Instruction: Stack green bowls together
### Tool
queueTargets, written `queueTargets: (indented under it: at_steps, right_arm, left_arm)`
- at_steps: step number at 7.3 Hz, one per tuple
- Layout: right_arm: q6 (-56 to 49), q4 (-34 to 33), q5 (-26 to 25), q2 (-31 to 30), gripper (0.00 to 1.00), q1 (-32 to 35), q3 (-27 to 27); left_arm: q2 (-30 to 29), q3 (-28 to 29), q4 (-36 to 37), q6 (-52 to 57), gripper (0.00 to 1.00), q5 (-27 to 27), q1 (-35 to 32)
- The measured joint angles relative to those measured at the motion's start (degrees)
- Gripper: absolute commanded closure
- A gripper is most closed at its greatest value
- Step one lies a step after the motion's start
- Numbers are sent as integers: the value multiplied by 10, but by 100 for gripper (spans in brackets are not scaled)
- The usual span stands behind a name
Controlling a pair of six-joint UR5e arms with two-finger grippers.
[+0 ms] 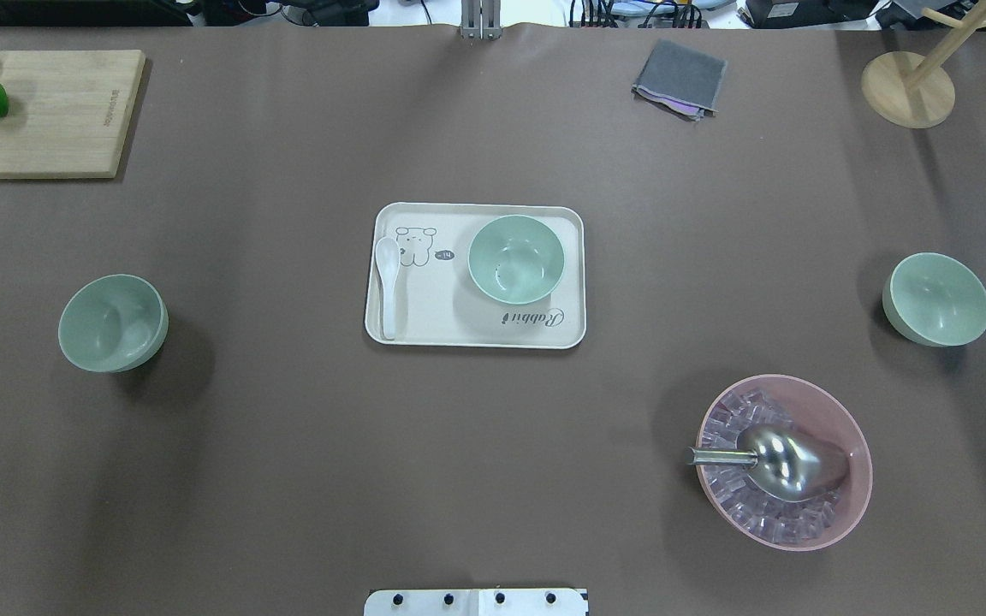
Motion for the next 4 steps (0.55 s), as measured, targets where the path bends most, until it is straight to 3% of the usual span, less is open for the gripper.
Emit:
queueTargets:
  at_steps: [4]
  right_arm:
    - [0,0,0,2,0,0,1]
  left_arm:
    - [-7,-1,-6,2,1,0,0]
